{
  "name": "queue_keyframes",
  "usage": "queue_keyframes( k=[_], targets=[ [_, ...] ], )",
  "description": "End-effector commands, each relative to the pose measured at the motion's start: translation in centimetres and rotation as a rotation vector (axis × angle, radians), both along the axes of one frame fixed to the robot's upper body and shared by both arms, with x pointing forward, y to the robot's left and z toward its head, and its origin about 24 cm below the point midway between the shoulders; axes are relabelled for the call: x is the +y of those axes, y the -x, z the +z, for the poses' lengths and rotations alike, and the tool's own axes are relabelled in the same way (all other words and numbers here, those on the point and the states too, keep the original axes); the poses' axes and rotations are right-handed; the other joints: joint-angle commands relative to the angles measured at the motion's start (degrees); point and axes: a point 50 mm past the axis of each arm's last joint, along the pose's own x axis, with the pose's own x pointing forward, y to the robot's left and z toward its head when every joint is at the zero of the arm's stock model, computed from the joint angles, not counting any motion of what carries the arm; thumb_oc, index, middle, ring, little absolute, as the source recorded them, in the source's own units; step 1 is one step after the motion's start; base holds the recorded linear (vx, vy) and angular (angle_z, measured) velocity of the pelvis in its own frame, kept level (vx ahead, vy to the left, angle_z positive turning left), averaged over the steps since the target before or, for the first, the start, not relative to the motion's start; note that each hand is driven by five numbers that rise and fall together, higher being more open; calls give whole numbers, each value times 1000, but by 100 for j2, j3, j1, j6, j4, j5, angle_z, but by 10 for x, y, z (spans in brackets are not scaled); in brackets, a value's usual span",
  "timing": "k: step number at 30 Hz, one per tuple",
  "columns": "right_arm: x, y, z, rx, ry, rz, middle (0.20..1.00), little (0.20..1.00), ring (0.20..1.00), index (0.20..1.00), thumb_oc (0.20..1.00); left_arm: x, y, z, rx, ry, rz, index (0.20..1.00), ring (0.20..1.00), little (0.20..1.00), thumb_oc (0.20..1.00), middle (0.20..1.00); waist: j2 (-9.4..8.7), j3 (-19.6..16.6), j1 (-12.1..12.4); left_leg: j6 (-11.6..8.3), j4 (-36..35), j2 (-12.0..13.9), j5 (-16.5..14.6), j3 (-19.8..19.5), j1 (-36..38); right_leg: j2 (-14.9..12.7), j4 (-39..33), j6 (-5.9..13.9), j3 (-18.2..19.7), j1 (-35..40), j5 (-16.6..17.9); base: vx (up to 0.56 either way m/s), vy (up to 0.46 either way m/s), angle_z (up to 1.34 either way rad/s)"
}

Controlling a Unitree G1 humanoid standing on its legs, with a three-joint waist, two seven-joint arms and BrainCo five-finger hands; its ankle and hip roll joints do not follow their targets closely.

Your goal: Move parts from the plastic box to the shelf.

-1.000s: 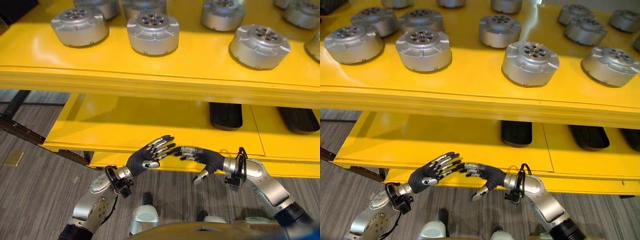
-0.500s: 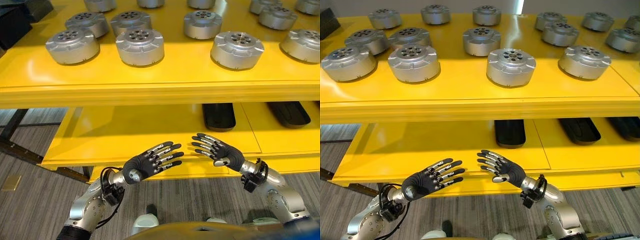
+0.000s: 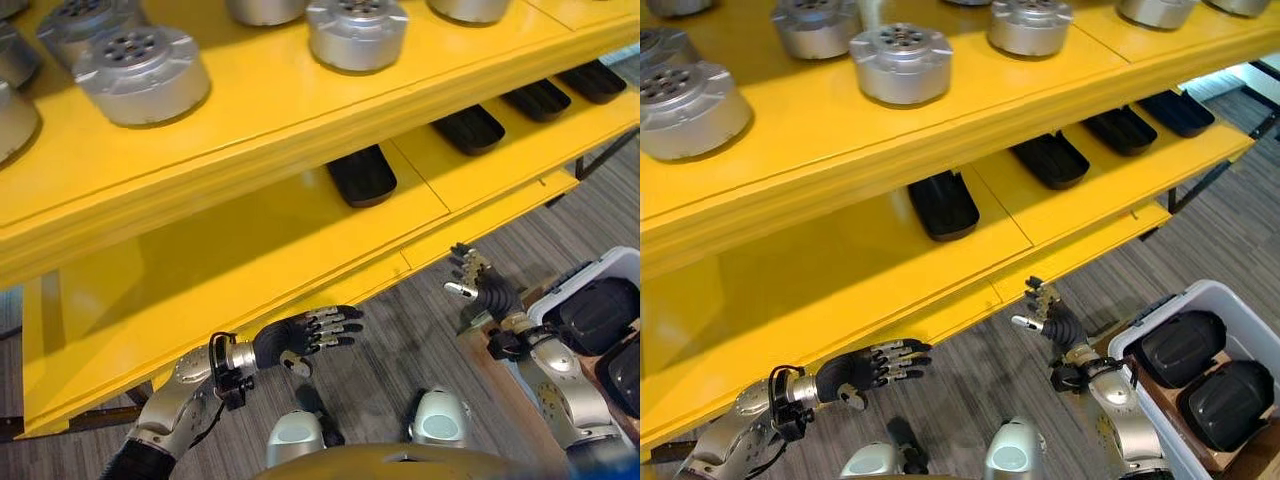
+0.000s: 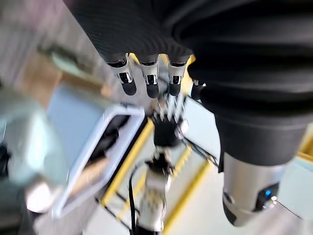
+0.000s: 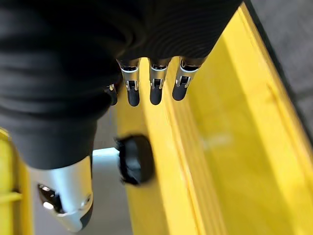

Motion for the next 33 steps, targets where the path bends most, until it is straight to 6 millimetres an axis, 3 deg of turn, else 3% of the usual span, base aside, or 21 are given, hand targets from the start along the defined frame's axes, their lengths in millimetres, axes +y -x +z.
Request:
queue_keyframes(
  k=[1,4,8,11,13,14,17,19,21,23,24,25,26,27,30,33],
  targets=[
    [-4,-16,41,-274,177,-224,1000,1000,1000,1000,1000,-5,-11,24,-114,95,117,1000,1000,1000,1000,1000,-169,-282,290,-154,495,-3,-191,-654,-300,478,-1898,-3,-195,836,-70,25,-320,-143],
    [-1,-14,53,-367,251,-313,1000,1000,1000,1000,1000,-7,-8,21,-112,103,167,1000,1000,1000,1000,1000,-191,-303,240,-354,564,264,-4,-460,-405,725,-2506,-17,-239,1000,41,5,-338,-147],
    [-16,-2,57,-385,295,-428,1000,1000,1000,1000,1000,-6,-6,24,-127,127,221,1000,1000,1000,1000,1000,-215,-315,39,-471,592,493,91,-246,-389,863,-2542,-47,-234,897,20,-2,-313,-80],
    [-42,6,43,-299,334,-577,1000,1000,1000,1000,1000,-8,-4,22,-136,81,196,1000,1000,1000,1000,1000,-336,-294,-222,-535,669,722,83,-46,-307,994,-2253,-251,-115,685,-214,40,-425,-57],
    [-50,9,39,-272,339,-597,1000,1000,1000,1000,1000,-8,-4,22,-138,75,200,1000,1000,1000,1000,1000,-371,-298,-301,-585,720,848,99,17,-289,1040,-2140,-331,-39,614,-307,78,-446,-49],
    [-58,13,32,-224,365,-593,1000,1000,1000,1000,1000,-9,-8,23,-126,99,235,1000,1000,1000,1000,1000,-438,-340,-464,-673,786,1021,103,34,-238,1134,-1992,-441,113,483,-425,100,-401,-45],
    [-60,11,27,-200,365,-569,1000,1000,1000,1000,1000,-10,-14,23,-116,112,263,1000,1000,1000,1000,1000,-468,-375,-482,-751,965,1061,126,-211,-259,1213,-1997,-507,321,435,-460,110,-292,-63],
    [-57,7,25,-198,366,-532,1000,1000,1000,1000,1000,-11,-18,22,-112,114,277,1000,1000,1000,1000,1000,-476,-401,-408,-745,1125,920,37,-749,-348,1287,-2013,-537,577,384,-470,123,-167,-83],
    [-52,2,22,-190,365,-475,1000,1000,1000,1000,1000,-12,-20,21,-112,112,310,1000,1000,1000,1000,1000,-472,-393,-280,-655,1263,519,-175,-1595,-477,1405,-2060,-566,984,365,-453,169,-81,-125],
    [-47,1,20,-179,362,-424,1000,1000,1000,1000,1000,-11,-21,21,-105,113,341,1000,1000,1000,1000,1000,-452,-378,-141,-429,1303,-88,-601,-2362,-548,1486,-2185,-526,1416,407,-377,156,-39,-163],
    [-47,2,19,-171,357,-416,1000,1000,1000,1000,1000,-10,-21,20,-101,109,348,1000,1000,1000,1000,1000,-443,-377,-108,-319,1229,-253,-573,-2424,-591,1508,-2242,-543,1474,366,-253,192,-46,-184],
    [-46,9,14,-150,339,-423,1000,1000,1000,1000,1000,-7,-20,17,-82,102,327,1000,1000,1000,1000,1000,-338,-427,-158,-220,756,-596,-498,-2373,-471,1625,-2310,-420,1547,369,-211,145,-44,-150],
    [-45,10,13,-147,337,-423,1000,1000,1000,1000,1000,-7,-20,17,-77,101,324,1000,1000,1000,1000,1000,-324,-431,-167,-220,667,-624,-457,-2362,-465,1640,-2304,-400,1553,365,-208,305,28,-75],
    [-42,16,5,-105,316,-418,1000,1000,1000,1000,1000,-7,-15,11,-65,58,303,1000,1000,1000,1000,1000,-258,-422,-165,-200,337,-823,-257,-2480,-573,1737,-2237,-308,1681,358,-189,177,63,14],
    [-36,17,3,-102,319,-378,1000,1000,1000,1000,1000,-4,-10,6,-60,28,305,1000,1000,1000,1000,1000,-257,-421,-66,-114,317,-938,-250,-2834,-684,1832,-2232,-335,1894,368,-234,144,89,-1],
    [-32,20,3,-90,309,-356,1000,1000,1000,1000,1000,-1,-5,7,-52,49,299,1000,1000,1000,1000,1000,-265,-516,-41,-55,10,-985,-221,-2887,-540,1888,-2284,-302,1936,358,-234,100,168,-48]
  ],
)
